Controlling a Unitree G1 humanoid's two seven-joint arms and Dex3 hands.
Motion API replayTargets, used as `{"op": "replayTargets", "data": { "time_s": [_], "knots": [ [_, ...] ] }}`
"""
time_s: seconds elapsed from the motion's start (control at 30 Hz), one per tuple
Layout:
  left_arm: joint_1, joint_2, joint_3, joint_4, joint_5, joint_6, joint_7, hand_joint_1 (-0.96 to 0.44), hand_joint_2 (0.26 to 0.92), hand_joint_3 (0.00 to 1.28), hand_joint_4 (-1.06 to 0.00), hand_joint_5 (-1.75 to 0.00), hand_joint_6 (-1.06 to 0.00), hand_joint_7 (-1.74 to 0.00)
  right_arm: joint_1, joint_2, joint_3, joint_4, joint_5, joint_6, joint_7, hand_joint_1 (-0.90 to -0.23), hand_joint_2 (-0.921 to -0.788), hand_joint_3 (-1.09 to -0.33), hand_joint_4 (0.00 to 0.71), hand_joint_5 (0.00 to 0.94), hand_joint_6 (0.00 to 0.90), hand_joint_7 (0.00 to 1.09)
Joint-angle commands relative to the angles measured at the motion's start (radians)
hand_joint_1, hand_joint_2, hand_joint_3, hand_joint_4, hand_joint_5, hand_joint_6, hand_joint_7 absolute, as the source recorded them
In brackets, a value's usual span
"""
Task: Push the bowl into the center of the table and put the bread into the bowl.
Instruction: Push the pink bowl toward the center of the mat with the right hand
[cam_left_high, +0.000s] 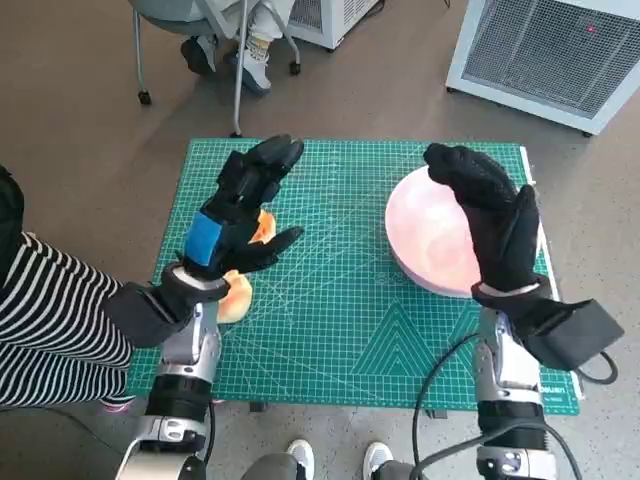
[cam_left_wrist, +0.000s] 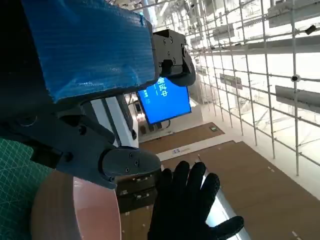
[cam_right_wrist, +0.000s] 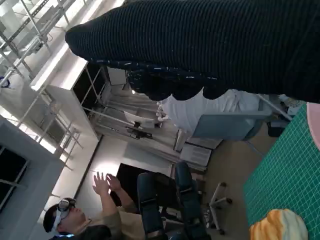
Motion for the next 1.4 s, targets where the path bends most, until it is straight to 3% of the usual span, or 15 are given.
{"op": "replayTargets", "data": {
  "time_s": [0.03, 0.27, 0.63, 0.87, 1.1, 1.4],
  "knots": [
    [-0.013, -0.002, -0.001, 0.009, 0.004, -0.015, -0.001, -0.18, 0.884, 0.33, -0.16, -0.18, 0.00, -0.63, 0.031, -0.042, -0.038, 0.005, 0.029, 0.004, 0.023, -0.679, -0.921, -0.788, 0.137, 0.007, 0.015, 0.50],
    [-0.010, -0.004, -0.001, 0.014, 0.002, -0.018, -0.004, -0.17, 0.886, 0.33, -0.16, -0.18, 0.00, -0.63, 0.019, -0.105, -0.113, 0.060, 0.048, -0.028, 0.021, -0.681, -0.921, -0.768, 0.159, 0.013, 0.034, 0.49],
    [-0.011, -0.004, -0.002, 0.027, 0.006, -0.020, -0.003, -0.19, 0.891, 0.33, -0.16, -0.17, 0.00, -0.63, -0.029, -0.155, -0.226, 0.202, 0.026, -0.075, -0.101, -0.663, -0.921, -0.798, 0.132, 0.028, 0.046, 0.43],
    [-0.008, -0.007, -0.003, 0.023, 0.002, -0.013, -0.003, -0.19, 0.896, 0.32, -0.17, -0.17, 0.00, -0.63, -0.063, -0.195, -0.253, 0.335, -0.009, -0.092, -0.171, -0.655, -0.921, -0.833, 0.129, 0.023, 0.022, 0.43],
    [-0.009, -0.009, -0.002, 0.030, -0.002, -0.011, -0.008, -0.17, 0.901, 0.32, -0.17, -0.16, 0.00, -0.63, -0.113, -0.231, -0.274, 0.500, 0.001, -0.064, -0.185, -0.639, -0.921, -0.863, 0.117, 0.012, 0.002, 0.42],
    [-0.010, -0.006, 0.001, 0.034, -0.005, -0.004, -0.011, -0.17, 0.904, 0.32, -0.18, -0.16, 0.00, -0.63, -0.170, -0.250, -0.290, 0.670, 0.007, 0.007, -0.183, -0.597, -0.921, -0.897, 0.112, 0.005, 0.001, 0.37]
  ]
}}
